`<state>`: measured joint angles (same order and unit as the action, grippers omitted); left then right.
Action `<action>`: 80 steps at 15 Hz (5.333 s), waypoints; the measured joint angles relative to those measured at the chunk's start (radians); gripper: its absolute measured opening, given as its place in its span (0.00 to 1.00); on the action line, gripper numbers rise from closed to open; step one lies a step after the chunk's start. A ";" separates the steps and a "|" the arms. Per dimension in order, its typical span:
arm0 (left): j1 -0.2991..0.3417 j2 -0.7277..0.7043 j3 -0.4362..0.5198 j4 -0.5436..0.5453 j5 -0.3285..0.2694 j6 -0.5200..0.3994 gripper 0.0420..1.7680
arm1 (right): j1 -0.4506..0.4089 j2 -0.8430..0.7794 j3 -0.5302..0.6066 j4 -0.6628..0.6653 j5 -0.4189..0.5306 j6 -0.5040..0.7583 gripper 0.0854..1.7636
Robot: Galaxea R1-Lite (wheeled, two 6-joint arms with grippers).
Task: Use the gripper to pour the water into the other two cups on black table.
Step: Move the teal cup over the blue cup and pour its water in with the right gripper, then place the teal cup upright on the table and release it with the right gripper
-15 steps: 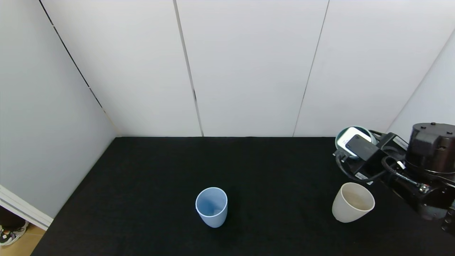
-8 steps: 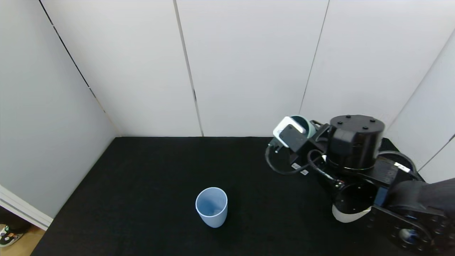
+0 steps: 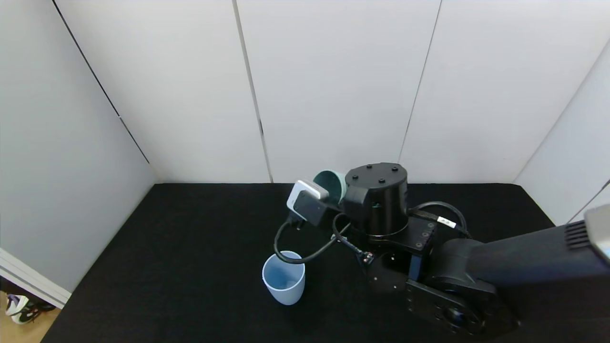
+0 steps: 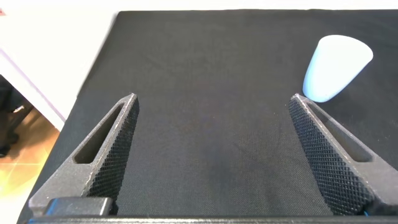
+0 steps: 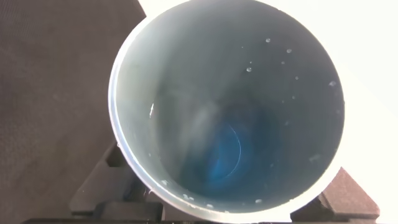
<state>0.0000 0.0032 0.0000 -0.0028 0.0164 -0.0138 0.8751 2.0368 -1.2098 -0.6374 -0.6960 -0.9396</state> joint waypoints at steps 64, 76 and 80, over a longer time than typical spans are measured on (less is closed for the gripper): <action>0.000 0.000 0.000 0.000 0.000 0.000 0.97 | 0.071 -0.173 0.449 -0.272 -0.131 0.558 0.66; 0.000 0.000 0.000 0.000 0.000 0.000 0.97 | -0.003 -0.018 0.533 -0.296 0.089 1.174 0.66; 0.000 0.000 0.000 0.000 0.000 0.000 0.97 | -0.017 -0.011 0.542 -0.290 0.090 1.170 0.66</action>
<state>0.0000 0.0032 0.0000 -0.0028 0.0162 -0.0134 0.8577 2.0257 -0.6677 -0.9270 -0.6055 0.2304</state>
